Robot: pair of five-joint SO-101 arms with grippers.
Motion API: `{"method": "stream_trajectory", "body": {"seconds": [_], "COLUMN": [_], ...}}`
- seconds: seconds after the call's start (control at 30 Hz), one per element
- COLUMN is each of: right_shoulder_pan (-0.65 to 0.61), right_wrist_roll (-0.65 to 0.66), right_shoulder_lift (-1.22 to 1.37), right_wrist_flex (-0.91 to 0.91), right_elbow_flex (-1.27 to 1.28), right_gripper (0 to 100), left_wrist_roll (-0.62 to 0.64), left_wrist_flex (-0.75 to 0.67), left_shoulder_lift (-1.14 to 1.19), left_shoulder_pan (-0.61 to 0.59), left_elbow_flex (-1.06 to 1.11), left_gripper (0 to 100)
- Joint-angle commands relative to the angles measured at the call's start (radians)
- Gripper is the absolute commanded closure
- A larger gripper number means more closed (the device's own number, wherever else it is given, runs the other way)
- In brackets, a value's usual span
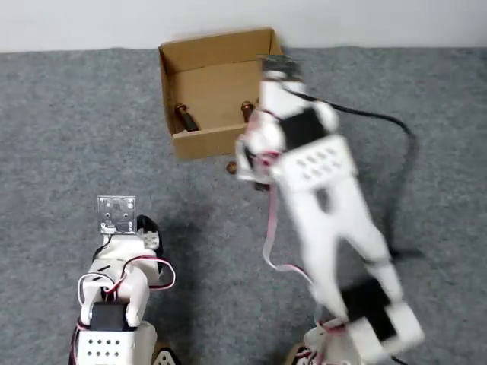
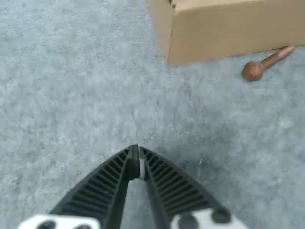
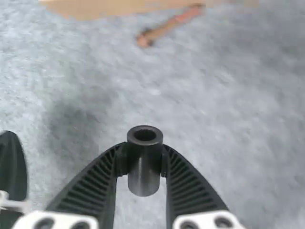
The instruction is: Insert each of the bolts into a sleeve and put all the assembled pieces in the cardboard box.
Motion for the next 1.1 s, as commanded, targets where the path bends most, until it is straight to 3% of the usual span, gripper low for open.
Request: {"method": "stream_trajectory", "body": {"seconds": [0.0,0.2,0.43,0.67,0.87,1.07], "right_shoulder_pan": [0.105,0.251,0.421,0.481,0.484,0.483], "right_wrist_roll": [-0.009,-0.009,0.018,0.031,0.031,0.031], "right_shoulder_lift": [-0.283,-0.65,-1.075,-1.383,-1.564,-1.626], "right_wrist_flex": [0.008,-0.111,-0.294,-0.344,-0.351,-0.344], "right_elbow_flex": [0.218,0.64,1.069,1.275,1.421,1.447], "right_gripper": [99.1,99.1,99.1,99.1,99.1,99.1], "left_wrist_roll": [0.041,0.054,0.118,0.121,0.089,0.02], "left_wrist_flex": [0.048,0.192,0.206,0.218,0.118,0.078], "left_shoulder_lift": [0.003,0.081,0.56,1.002,1.287,1.594], "left_shoulder_pan": [0.005,0.072,0.195,0.281,0.29,0.29], "left_elbow_flex": [-0.116,-0.302,-0.608,-0.892,-1.113,-1.348], "left_gripper": [99,99,99,99,99,86]}}
